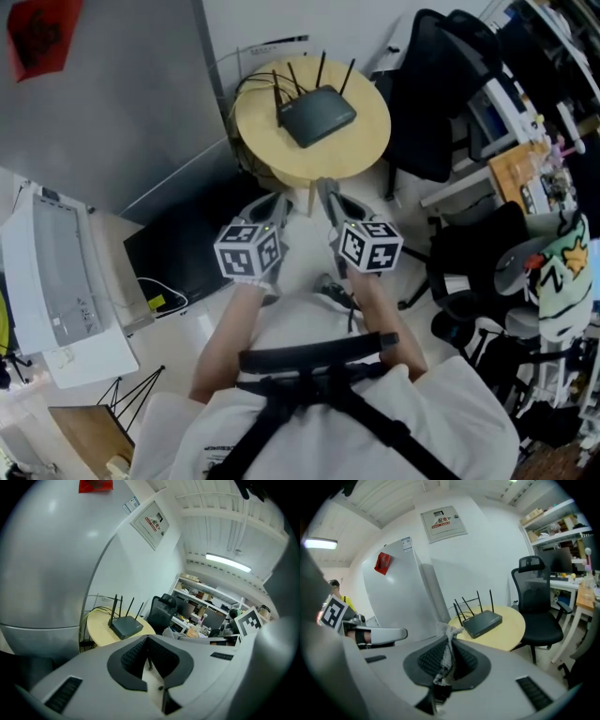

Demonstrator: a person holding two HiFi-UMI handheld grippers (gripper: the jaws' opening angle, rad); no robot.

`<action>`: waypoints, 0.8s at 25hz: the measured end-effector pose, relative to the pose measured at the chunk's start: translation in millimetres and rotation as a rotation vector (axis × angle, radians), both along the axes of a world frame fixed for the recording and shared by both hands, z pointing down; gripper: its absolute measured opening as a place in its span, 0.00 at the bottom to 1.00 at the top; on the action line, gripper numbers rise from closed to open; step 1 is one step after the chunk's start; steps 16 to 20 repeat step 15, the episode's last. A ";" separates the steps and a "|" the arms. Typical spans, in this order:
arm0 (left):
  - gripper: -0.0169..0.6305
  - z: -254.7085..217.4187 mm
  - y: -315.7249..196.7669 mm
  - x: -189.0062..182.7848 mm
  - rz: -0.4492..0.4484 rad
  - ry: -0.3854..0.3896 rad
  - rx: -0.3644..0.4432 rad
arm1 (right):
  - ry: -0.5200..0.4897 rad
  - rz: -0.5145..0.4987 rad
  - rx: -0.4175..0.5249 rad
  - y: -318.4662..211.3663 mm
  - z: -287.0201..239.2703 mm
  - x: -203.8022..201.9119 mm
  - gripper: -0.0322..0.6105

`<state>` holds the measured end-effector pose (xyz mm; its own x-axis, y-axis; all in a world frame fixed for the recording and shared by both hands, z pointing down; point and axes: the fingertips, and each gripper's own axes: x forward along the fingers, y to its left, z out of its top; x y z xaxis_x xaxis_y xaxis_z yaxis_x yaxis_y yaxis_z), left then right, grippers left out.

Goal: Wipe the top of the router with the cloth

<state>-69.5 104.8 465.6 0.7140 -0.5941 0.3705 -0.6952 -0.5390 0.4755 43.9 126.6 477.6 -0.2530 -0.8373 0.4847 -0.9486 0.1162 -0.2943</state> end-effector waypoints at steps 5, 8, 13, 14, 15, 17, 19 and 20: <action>0.01 1.1 8.1 14.9 -0.013 0.008 -0.007 | -0.006 -0.022 0.011 2.7 -4.5 11.0 0.10; 0.01 -1.3 12.2 20.4 -0.020 0.016 -0.008 | -0.012 -0.039 0.017 5.9 -7.1 12.0 0.10; 0.01 -4.8 17.3 26.9 -0.037 0.017 -0.002 | -0.024 -0.055 0.021 9.1 -9.4 20.5 0.10; 0.01 -5.4 18.4 27.6 -0.041 0.018 -0.002 | -0.026 -0.057 0.022 10.3 -10.3 21.3 0.10; 0.01 -6.1 19.7 28.2 -0.044 0.018 -0.002 | -0.028 -0.059 0.023 11.6 -11.4 22.0 0.10; 0.01 -6.1 19.7 28.2 -0.044 0.018 -0.002 | -0.028 -0.059 0.023 11.6 -11.4 22.0 0.10; 0.01 -6.1 19.7 28.2 -0.044 0.018 -0.002 | -0.028 -0.059 0.023 11.6 -11.4 22.0 0.10; 0.01 -6.1 19.7 28.2 -0.044 0.018 -0.002 | -0.028 -0.059 0.023 11.6 -11.4 22.0 0.10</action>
